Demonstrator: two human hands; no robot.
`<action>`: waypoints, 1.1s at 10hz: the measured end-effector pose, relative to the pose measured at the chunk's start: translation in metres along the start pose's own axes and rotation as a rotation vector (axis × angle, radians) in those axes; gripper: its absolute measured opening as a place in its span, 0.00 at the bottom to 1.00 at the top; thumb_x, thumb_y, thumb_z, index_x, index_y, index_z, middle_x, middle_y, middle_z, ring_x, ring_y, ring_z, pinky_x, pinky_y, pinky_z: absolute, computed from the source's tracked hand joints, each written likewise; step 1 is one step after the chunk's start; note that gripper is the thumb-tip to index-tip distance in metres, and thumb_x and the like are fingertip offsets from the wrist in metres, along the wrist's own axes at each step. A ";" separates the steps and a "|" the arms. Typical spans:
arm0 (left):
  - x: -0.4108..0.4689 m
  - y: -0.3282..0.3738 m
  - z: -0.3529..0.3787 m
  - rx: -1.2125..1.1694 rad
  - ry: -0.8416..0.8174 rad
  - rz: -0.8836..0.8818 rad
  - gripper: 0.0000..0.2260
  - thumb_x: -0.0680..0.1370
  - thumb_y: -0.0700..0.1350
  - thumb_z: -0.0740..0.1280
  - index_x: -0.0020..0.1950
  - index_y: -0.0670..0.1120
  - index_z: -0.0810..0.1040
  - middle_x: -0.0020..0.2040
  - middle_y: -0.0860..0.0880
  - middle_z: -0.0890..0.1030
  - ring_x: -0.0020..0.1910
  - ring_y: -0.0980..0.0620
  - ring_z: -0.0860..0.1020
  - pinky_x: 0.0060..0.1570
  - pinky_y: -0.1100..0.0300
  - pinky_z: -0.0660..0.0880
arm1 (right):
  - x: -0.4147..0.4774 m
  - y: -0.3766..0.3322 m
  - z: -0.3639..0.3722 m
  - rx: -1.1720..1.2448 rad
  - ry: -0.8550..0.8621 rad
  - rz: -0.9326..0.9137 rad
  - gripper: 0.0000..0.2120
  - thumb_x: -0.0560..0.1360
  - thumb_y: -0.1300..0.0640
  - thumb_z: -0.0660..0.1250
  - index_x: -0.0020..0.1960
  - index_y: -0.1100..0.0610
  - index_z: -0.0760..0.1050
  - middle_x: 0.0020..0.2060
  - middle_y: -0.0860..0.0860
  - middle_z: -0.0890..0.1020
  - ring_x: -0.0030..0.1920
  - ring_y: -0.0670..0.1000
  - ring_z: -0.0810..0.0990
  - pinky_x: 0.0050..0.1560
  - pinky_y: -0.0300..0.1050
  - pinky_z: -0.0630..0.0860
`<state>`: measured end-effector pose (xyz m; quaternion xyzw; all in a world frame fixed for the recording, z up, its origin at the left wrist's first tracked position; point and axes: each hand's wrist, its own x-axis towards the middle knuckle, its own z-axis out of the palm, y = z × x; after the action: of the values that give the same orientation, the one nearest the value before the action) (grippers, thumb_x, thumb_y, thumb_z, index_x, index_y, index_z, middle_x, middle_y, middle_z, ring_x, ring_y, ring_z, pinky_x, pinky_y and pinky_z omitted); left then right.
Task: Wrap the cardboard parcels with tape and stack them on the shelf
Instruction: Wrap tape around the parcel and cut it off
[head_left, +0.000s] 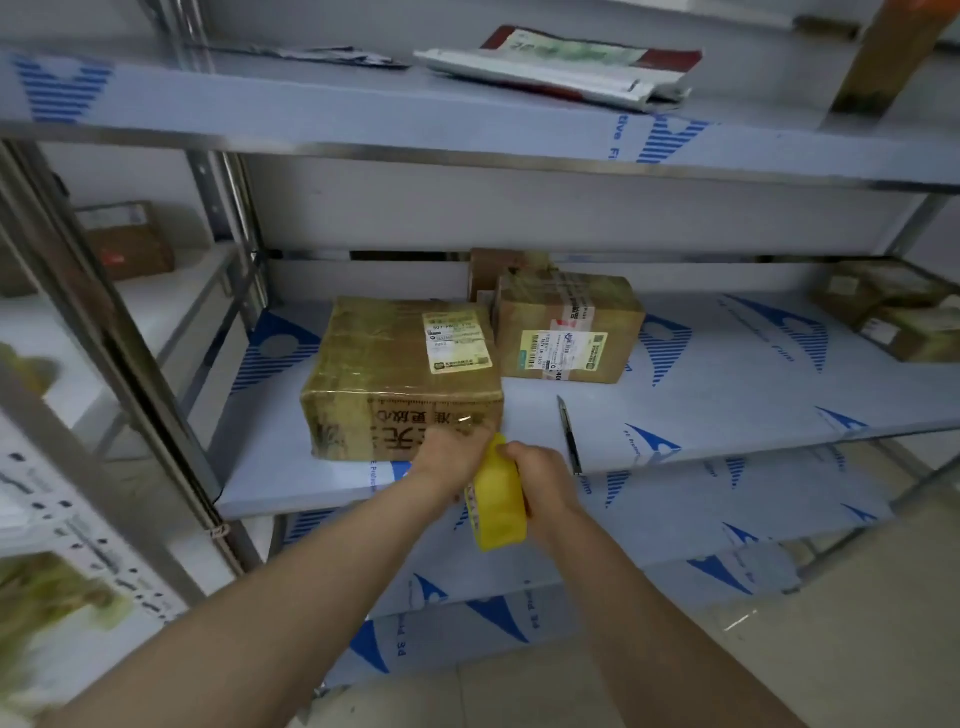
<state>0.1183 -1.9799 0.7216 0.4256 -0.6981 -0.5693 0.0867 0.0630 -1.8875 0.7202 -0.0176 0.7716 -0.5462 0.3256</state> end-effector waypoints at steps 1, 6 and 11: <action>0.001 0.011 0.004 -0.440 -0.066 -0.232 0.25 0.75 0.47 0.71 0.66 0.36 0.70 0.59 0.37 0.78 0.55 0.38 0.79 0.55 0.44 0.77 | 0.010 -0.001 -0.005 -0.066 -0.015 -0.070 0.13 0.74 0.52 0.69 0.43 0.63 0.78 0.42 0.60 0.83 0.45 0.59 0.82 0.54 0.58 0.78; -0.001 0.014 0.020 -0.363 0.144 -0.197 0.04 0.80 0.39 0.62 0.51 0.41 0.75 0.47 0.41 0.77 0.47 0.42 0.77 0.51 0.49 0.77 | 0.120 0.008 -0.076 -1.209 0.226 -0.504 0.13 0.78 0.62 0.60 0.62 0.63 0.69 0.55 0.60 0.77 0.56 0.59 0.76 0.51 0.50 0.75; 0.005 0.008 0.018 -0.355 0.221 -0.257 0.13 0.79 0.45 0.64 0.62 0.42 0.74 0.56 0.39 0.78 0.55 0.40 0.77 0.60 0.45 0.73 | 0.043 -0.043 -0.087 -1.058 -0.179 -0.953 0.14 0.82 0.47 0.53 0.53 0.50 0.77 0.44 0.46 0.82 0.48 0.52 0.78 0.41 0.43 0.68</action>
<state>0.1006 -1.9704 0.7206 0.5486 -0.5137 -0.6392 0.1628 -0.0307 -1.8488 0.7527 -0.5526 0.8118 -0.1783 0.0616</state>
